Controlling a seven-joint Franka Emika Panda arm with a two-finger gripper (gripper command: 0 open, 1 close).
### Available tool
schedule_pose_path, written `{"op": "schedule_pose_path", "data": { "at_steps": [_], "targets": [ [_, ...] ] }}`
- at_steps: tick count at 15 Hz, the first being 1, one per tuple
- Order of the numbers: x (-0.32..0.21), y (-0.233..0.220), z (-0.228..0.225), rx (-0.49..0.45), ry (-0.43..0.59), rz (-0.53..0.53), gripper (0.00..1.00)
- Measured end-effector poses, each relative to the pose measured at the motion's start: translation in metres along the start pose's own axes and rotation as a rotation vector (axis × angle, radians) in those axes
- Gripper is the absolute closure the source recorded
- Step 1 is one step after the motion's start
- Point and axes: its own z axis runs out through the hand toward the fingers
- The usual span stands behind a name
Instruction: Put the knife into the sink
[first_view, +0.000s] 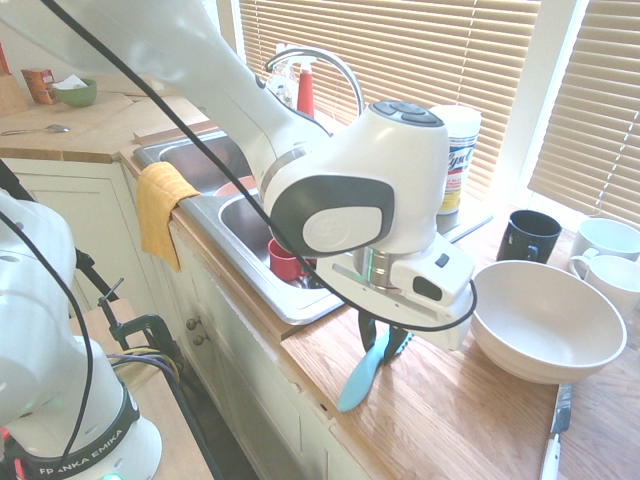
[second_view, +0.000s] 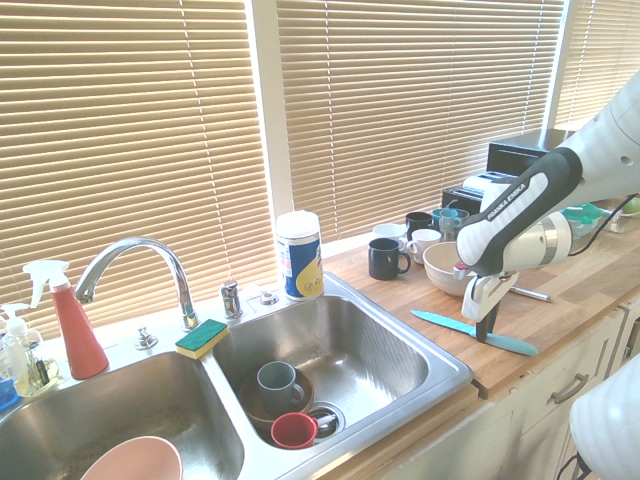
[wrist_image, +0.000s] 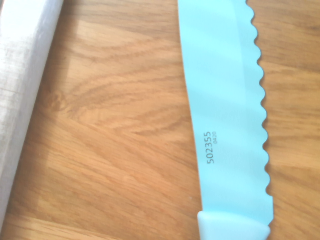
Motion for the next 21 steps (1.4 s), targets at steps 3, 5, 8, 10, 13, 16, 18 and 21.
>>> {"op": "schedule_pose_path", "data": {
  "at_steps": [3,5,8,10,13,16,18,21],
  "targets": [
    [0.000,0.001,-0.001,0.015,-0.003,0.023,1.00],
    [0.001,0.000,-0.005,0.028,0.005,0.036,1.00],
    [0.010,-0.002,-0.042,0.057,0.045,0.047,1.00],
    [0.013,-0.008,-0.065,0.075,0.071,0.041,1.00],
    [0.011,-0.030,-0.092,0.096,0.100,0.028,1.00],
    [0.004,-0.065,-0.129,0.129,0.142,0.001,1.00],
    [-0.006,-0.094,-0.148,0.150,0.164,-0.012,1.00],
    [-0.025,-0.150,-0.146,0.140,0.180,0.036,1.00]
  ]
}}
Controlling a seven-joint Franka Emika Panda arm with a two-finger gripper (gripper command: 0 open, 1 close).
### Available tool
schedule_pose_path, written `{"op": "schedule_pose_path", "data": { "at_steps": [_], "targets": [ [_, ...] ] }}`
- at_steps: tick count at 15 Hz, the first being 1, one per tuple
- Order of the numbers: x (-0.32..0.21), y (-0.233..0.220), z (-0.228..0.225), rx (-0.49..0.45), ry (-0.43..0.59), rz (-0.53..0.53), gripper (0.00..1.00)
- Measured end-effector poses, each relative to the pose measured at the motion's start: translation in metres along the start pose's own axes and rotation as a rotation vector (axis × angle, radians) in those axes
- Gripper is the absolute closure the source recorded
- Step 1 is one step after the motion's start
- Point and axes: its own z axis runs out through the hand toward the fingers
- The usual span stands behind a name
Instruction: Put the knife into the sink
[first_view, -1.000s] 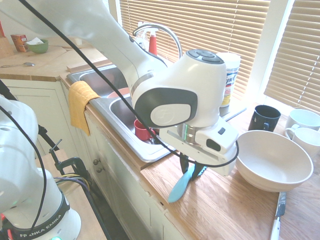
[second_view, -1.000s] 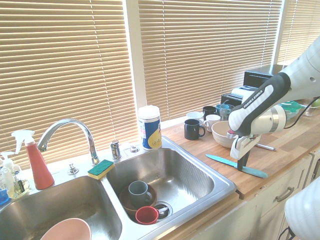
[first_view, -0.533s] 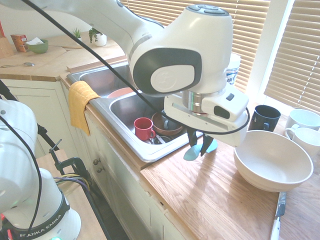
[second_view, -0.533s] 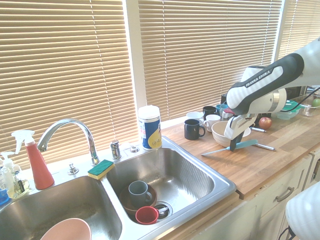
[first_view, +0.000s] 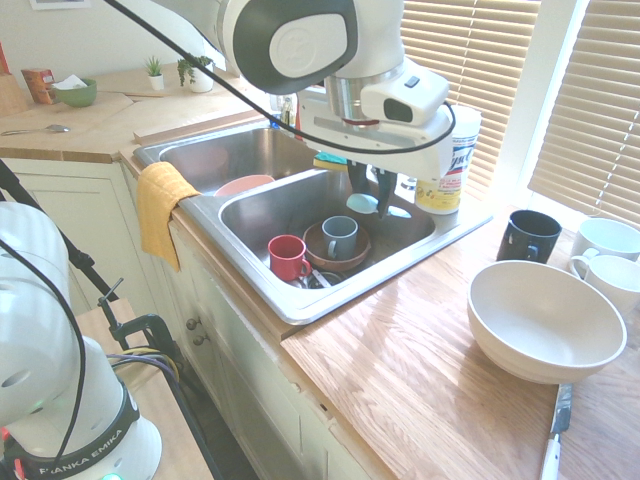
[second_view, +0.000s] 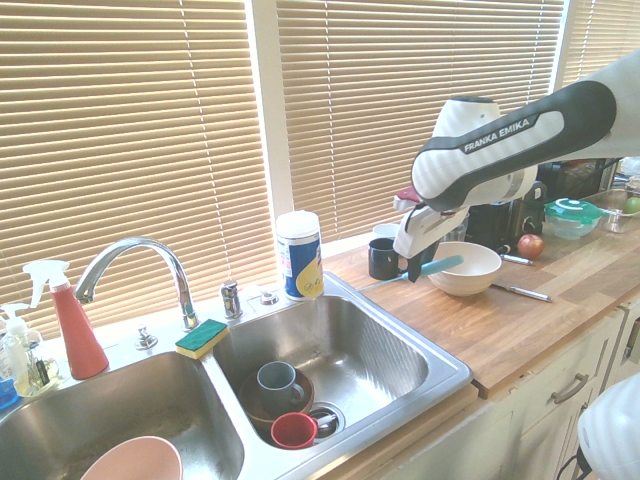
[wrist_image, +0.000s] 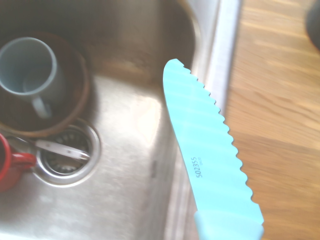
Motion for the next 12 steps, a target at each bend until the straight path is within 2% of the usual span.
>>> {"op": "schedule_pose_path", "data": {
  "at_steps": [3,5,9,12],
  "targets": [
    [-0.016,-0.050,0.040,-0.024,0.046,0.130,1.00],
    [-0.017,-0.062,0.079,-0.049,0.060,0.192,1.00],
    [-0.029,-0.074,0.161,-0.047,-0.043,0.250,1.00],
    [-0.045,-0.088,0.205,-0.046,-0.092,0.276,1.00]
  ]
}}
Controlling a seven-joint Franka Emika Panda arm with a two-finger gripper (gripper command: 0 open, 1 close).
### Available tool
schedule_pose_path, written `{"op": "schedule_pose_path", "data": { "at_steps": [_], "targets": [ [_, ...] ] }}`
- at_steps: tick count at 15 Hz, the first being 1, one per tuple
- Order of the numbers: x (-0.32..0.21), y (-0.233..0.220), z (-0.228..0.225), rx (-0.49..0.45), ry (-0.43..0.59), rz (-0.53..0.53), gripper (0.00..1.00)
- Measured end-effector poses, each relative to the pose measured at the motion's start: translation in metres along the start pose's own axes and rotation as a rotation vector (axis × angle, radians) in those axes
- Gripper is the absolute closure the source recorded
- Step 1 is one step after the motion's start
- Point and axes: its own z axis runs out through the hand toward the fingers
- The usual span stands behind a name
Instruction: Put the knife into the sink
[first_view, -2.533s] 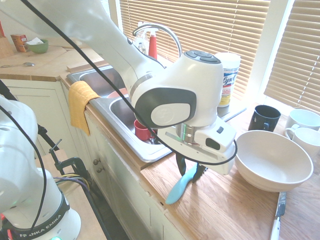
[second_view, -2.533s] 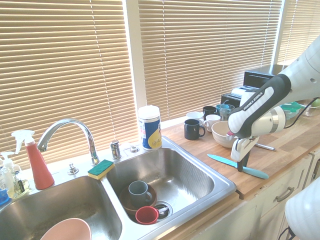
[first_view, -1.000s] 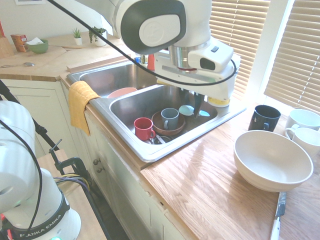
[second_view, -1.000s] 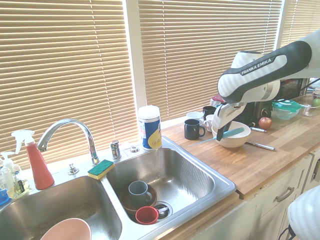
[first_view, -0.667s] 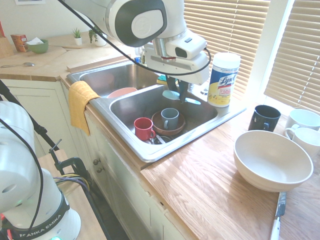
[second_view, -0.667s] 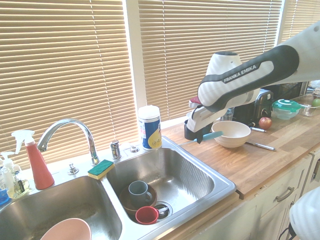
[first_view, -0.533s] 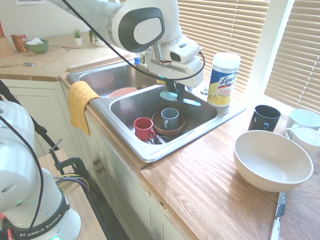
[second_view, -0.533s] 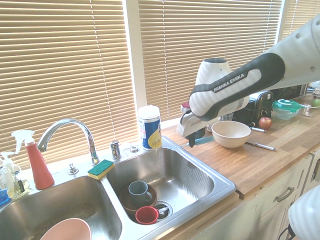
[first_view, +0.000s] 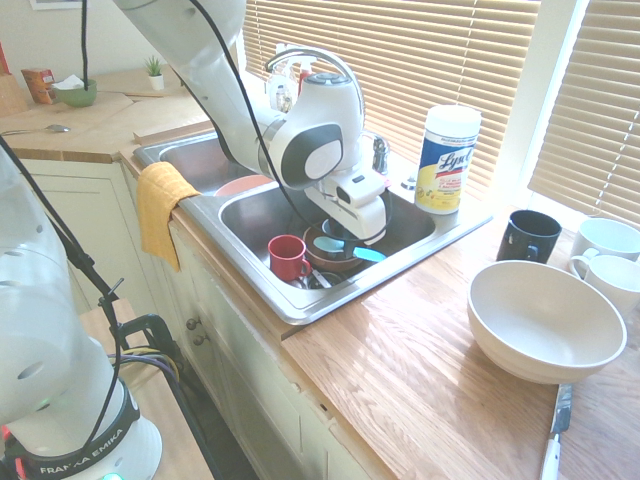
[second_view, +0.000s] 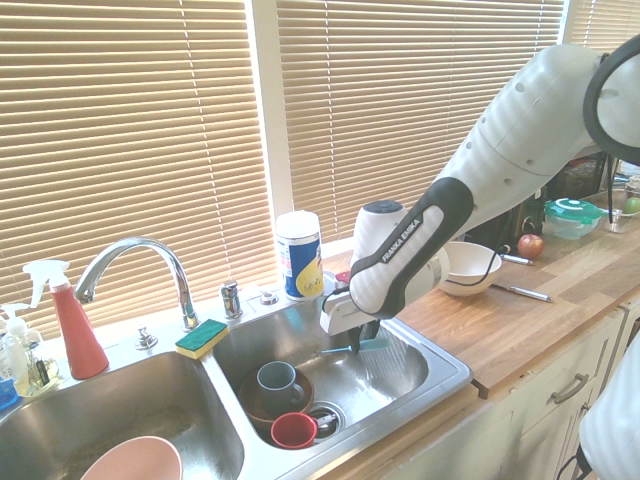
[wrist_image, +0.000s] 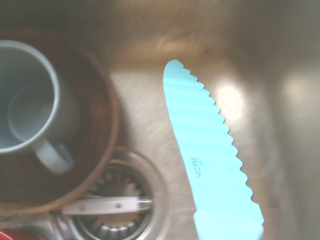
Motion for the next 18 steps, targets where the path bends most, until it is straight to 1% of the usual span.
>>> {"op": "schedule_pose_path", "data": {
  "at_steps": [6,7,11,18],
  "targets": [
    [-0.025,-0.011,0.073,-0.053,-0.052,0.021,1.00],
    [-0.029,-0.011,0.082,-0.064,-0.058,0.021,0.00],
    [-0.037,-0.006,0.108,-0.092,-0.075,0.045,0.00],
    [-0.034,-0.007,0.107,-0.075,-0.061,0.051,0.00]
  ]
}}
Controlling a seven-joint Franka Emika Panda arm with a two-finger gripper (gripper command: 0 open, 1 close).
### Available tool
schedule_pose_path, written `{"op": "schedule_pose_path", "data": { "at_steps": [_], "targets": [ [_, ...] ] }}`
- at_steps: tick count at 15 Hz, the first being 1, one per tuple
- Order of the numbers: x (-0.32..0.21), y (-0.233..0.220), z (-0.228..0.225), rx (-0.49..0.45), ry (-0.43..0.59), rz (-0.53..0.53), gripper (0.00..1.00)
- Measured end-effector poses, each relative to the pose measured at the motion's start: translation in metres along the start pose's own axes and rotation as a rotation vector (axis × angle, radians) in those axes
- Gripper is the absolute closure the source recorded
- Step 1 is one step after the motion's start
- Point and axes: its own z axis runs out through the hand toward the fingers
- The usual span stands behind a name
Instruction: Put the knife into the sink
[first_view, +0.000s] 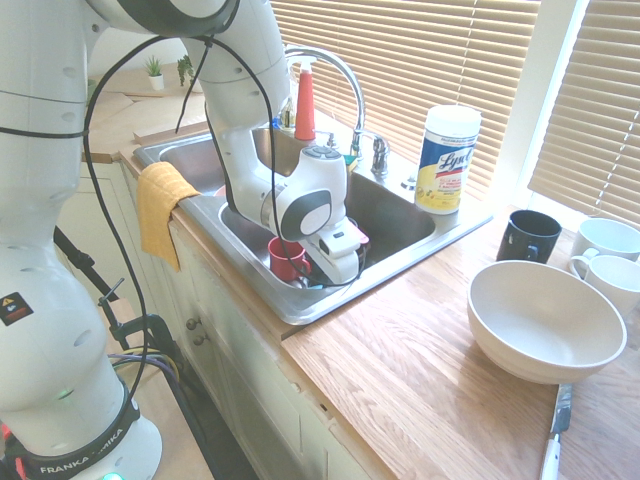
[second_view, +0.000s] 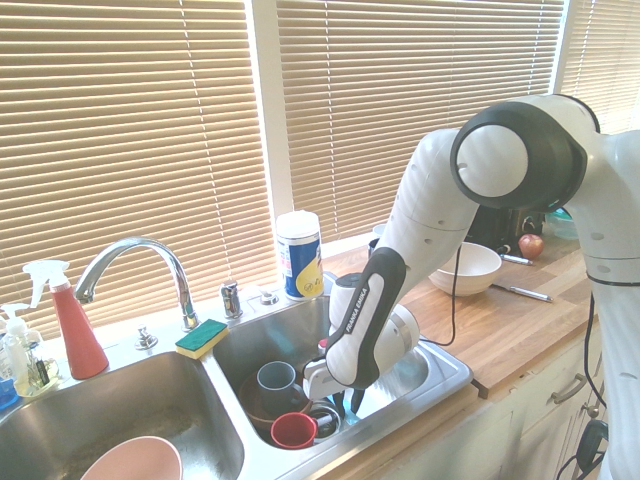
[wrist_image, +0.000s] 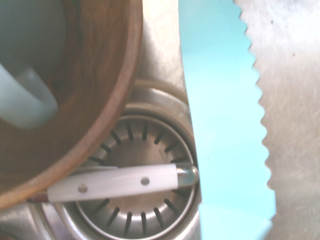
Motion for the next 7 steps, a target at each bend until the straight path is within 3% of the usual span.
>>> {"op": "schedule_pose_path", "data": {
  "at_steps": [4,7],
  "targets": [
    [0.000,-0.006,-0.023,0.036,0.022,-0.014,0.00],
    [0.008,-0.014,-0.083,0.065,0.065,-0.051,0.00]
  ]
}}
